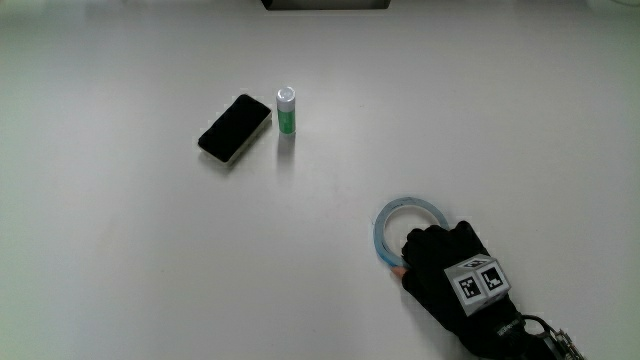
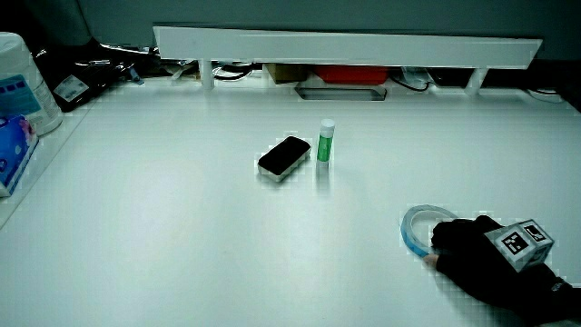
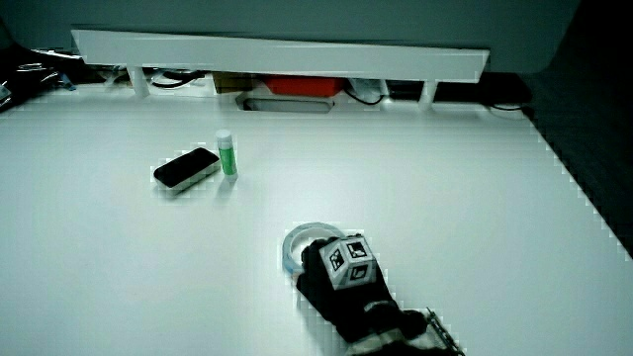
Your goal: Place blue tape
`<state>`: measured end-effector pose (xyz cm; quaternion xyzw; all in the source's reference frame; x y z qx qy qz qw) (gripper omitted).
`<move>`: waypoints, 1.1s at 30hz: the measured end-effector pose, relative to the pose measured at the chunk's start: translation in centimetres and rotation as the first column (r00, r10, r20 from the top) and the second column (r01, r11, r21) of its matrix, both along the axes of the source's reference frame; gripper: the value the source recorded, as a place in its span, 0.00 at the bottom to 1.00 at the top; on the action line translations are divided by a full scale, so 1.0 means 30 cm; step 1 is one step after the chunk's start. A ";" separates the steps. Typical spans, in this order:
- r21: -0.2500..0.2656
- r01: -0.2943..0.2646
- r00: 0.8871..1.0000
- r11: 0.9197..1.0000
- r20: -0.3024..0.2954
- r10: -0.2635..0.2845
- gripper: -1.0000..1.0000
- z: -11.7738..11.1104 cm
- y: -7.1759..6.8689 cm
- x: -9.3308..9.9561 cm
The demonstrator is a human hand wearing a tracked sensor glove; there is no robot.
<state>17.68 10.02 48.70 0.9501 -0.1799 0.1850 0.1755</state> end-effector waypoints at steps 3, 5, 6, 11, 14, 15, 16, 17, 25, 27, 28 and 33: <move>0.000 0.000 1.000 1.000 0.006 0.000 0.48 0.002 0.001 0.003; -0.017 0.006 1.000 1.000 -0.010 -0.006 0.45 0.012 0.002 0.007; -0.016 0.003 1.000 1.000 -0.003 -0.003 0.43 0.006 0.002 0.004; -0.049 0.010 1.000 0.999 -0.001 -0.010 0.34 0.001 -0.005 -0.002; -0.057 0.012 1.000 0.998 -0.010 -0.013 0.29 -0.003 -0.007 -0.002; -0.055 0.015 1.000 0.998 -0.006 -0.015 0.27 -0.005 -0.009 -0.001; -0.059 0.015 1.000 0.998 -0.011 -0.016 0.25 -0.007 -0.010 0.001; -0.064 0.010 1.000 0.998 0.008 -0.010 0.23 -0.019 -0.012 0.003; -0.012 -0.016 0.998 1.000 0.057 0.017 0.09 -0.106 -0.060 0.043; 0.011 -0.030 0.998 0.999 0.047 0.029 0.05 -0.132 -0.090 0.059; 0.023 -0.037 0.998 0.999 0.043 0.036 0.04 -0.145 -0.106 0.067; 0.083 -0.070 0.997 0.994 0.021 0.069 0.00 -0.210 -0.183 0.107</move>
